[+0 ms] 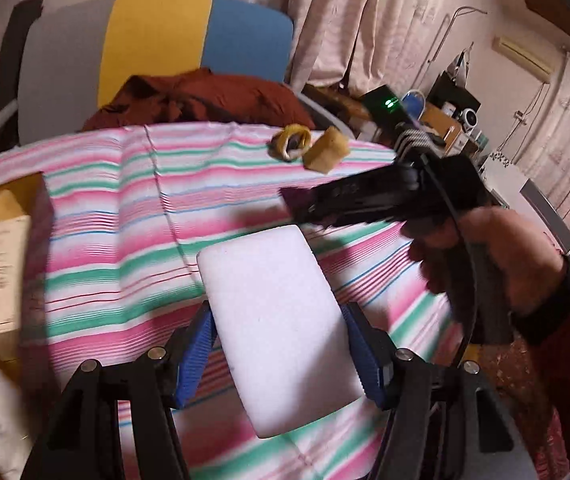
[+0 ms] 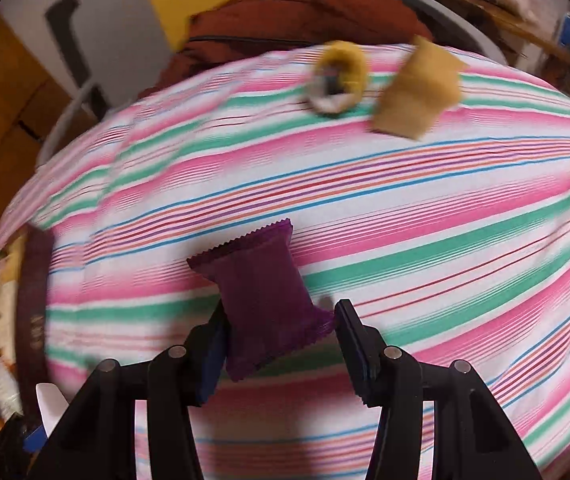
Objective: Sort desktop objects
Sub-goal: 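Carry purple cloth and white sponge over the gold tray and release both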
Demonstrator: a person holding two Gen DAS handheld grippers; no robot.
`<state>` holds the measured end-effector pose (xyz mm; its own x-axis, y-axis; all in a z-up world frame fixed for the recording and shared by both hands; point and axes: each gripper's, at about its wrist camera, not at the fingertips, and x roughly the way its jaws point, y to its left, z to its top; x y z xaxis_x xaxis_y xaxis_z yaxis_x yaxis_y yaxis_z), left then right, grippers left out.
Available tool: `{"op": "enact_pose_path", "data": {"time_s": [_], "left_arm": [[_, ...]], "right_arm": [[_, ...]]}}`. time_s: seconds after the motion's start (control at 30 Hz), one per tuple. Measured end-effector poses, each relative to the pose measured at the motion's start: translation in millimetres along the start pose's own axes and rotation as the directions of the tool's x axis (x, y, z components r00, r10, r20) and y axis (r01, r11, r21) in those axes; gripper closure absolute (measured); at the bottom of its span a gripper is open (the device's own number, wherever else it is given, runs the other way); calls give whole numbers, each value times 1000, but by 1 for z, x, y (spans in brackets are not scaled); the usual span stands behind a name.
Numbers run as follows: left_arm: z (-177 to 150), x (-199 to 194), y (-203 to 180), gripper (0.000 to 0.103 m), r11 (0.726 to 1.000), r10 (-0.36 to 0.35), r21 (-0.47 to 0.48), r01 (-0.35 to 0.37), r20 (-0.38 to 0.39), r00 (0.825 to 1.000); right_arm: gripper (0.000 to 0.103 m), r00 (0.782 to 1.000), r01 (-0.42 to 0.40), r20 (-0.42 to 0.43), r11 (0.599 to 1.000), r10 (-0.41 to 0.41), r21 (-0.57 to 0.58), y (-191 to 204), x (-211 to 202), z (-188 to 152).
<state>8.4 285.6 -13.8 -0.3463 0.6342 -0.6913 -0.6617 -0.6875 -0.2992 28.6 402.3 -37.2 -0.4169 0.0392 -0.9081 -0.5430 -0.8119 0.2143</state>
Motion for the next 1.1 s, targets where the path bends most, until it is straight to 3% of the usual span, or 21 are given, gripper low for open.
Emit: {"op": "enact_pose_path", "data": {"time_s": [0.23, 0.47, 0.67, 0.77, 0.83, 0.9, 0.97, 1.1], "left_arm": [[-4, -64, 38, 39, 998, 18, -60, -12, 87, 996], [-4, -121, 107, 38, 977, 161, -169, -133, 167, 973], [-6, -136, 182, 37, 932, 266, -287, -223, 122, 956], [-5, -126, 212, 34, 927, 258, -295, -232, 55, 964], [-6, -118, 225, 32, 914, 292, -294, -281, -6, 956], [-9, -119, 233, 29, 896, 337, -300, -328, -22, 941], [-14, -125, 238, 28, 885, 346, -325, -333, -19, 938], [-21, -137, 255, 28, 852, 342, -422, -309, 3, 940]], "right_arm": [[51, 992, -127, 7, 988, 128, -91, 60, -3, -8], [51, 966, -247, 18, 943, 257, -222, 163, -18, -6], [51, 944, -317, -8, 904, 329, -288, 240, -23, -8], [50, 937, -342, -36, 887, 348, -310, 272, -19, -10], [47, 940, -338, -58, 886, 337, -317, 292, -10, -13], [40, 939, -341, -69, 893, 336, -293, 300, 0, -13], [30, 934, -357, -78, 898, 349, -255, 301, 4, -14], [30, 937, -349, -68, 900, 343, -261, 297, 2, -17]]}}
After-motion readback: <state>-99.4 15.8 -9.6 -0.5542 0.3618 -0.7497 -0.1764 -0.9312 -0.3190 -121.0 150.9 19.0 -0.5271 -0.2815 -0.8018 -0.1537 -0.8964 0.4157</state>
